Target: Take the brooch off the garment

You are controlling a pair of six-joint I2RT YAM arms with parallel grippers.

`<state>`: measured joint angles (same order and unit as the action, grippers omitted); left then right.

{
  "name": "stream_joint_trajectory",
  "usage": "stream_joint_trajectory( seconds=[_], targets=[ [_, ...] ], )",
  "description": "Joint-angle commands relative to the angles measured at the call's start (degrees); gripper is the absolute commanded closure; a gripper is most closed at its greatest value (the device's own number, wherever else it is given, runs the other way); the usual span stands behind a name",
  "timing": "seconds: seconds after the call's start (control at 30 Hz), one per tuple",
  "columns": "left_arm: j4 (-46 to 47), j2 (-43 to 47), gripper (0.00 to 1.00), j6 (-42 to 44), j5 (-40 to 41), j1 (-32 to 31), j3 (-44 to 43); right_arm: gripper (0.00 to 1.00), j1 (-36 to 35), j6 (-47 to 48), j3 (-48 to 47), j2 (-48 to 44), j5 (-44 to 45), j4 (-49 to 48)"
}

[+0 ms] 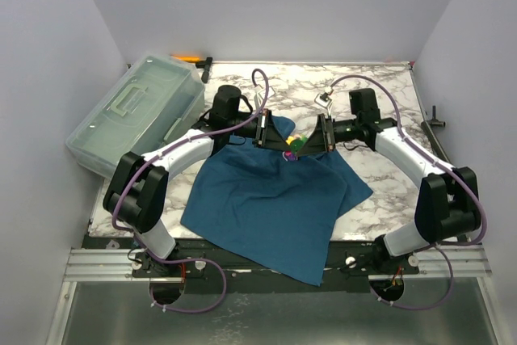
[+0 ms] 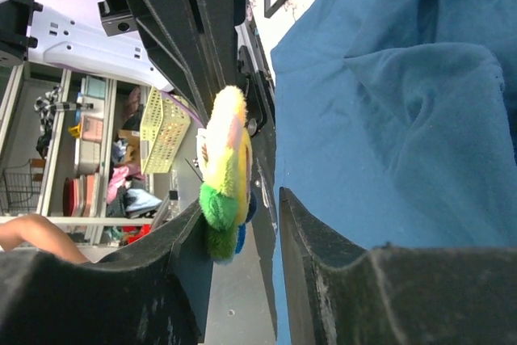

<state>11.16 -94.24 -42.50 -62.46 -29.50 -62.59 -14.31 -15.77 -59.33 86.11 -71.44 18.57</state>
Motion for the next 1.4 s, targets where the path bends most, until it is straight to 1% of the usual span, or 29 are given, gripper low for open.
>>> stream_joint_trajectory(
  seconds=[0.0, 0.23, 0.37, 0.43, 0.5, 0.57, 0.63, 0.93, 1.0, 1.13, 1.17, 1.2, 1.23, 1.3, 1.33, 1.37],
  targets=[
    [-0.1, -0.4, 1.00, 0.5, -1.9, -0.5, -2.2, 0.62, -0.2, 2.9, -1.9, 1.4, 1.2, 3.9],
    [-2.6, -0.6, 1.00, 2.1, -2.4, -0.6, -2.6, 0.59, 0.8, 3.9, -3.6, 2.8, 0.3, 5.9],
    [-3.8, -0.9, 1.00, 2.8, -2.7, -0.7, -3.0, 0.58, 1.2, 6.2, -5.6, 3.7, -0.4, 9.1],
    [-4.2, -1.1, 1.00, 3.0, -2.9, -0.7, -3.2, 0.55, 1.3, 7.3, -6.3, 4.1, -0.7, 10.2],
    [-4.6, -1.4, 1.00, 3.2, -2.9, -0.7, -3.5, 0.53, 1.2, 8.4, -6.9, 4.4, -1.0, 11.3],
    [-4.8, -1.5, 1.00, 3.4, -2.9, -0.7, -3.7, 0.54, 1.2, 9.7, -7.2, 4.7, -0.9, 12.7],
    [-5.0, -1.7, 1.00, 3.6, -2.9, -0.7, -3.9, 0.57, 1.2, 10.2, -7.1, 4.9, -0.9, 12.9],
    [-7.0, -2.9, 1.00, 4.6, -3.2, -0.9, -5.3, 0.58, 1.2, 10.8, -8.4, 5.5, -2.3, 13.6],
    [-7.3, -3.1, 1.00, 4.8, -3.2, -0.9, -5.5, 0.65, 1.2, 11.0, -8.4, 5.5, -2.5, 14.0],
    [-8.0, -3.1, 1.00, 5.7, -2.3, -0.9, -6.2, 0.96, 1.3, 10.1, -7.1, 5.6, -3.1, 12.7],
    [-8.1, -3.1, 1.00, 6.0, -2.0, -0.9, -6.4, 0.99, 1.3, 9.1, -6.6, 5.4, -3.2, 11.7],
    [-8.5, -3.1, 0.99, 6.5, -1.4, -0.9, -6.6, 1.00, 1.2, 7.8, -5.8, 5.2, -3.1, 10.5],
    [-9.2, -2.9, 0.89, 7.5, -0.6, -0.7, -6.8, 0.99, 1.2, 5.4, -5.0, 4.9, -3.1, 8.1],
    [-10.6, -2.1, 0.60, 9.7, 0.9, -0.3, -7.0, 0.99, 1.2, -1.5, -2.8, 3.8, -3.1, 1.4],
    [-12.1, -1.4, 0.48, 11.3, 1.8, 0.0, -6.9, 0.99, 1.3, -4.6, -1.5, 3.2, -2.7, -2.3],
    [-13.7, -0.5, 0.41, 13.7, 2.9, 0.0, -6.8, 0.99, 1.4, -8.6, -0.4, 2.6, -2.4, -5.7]
  ],
)
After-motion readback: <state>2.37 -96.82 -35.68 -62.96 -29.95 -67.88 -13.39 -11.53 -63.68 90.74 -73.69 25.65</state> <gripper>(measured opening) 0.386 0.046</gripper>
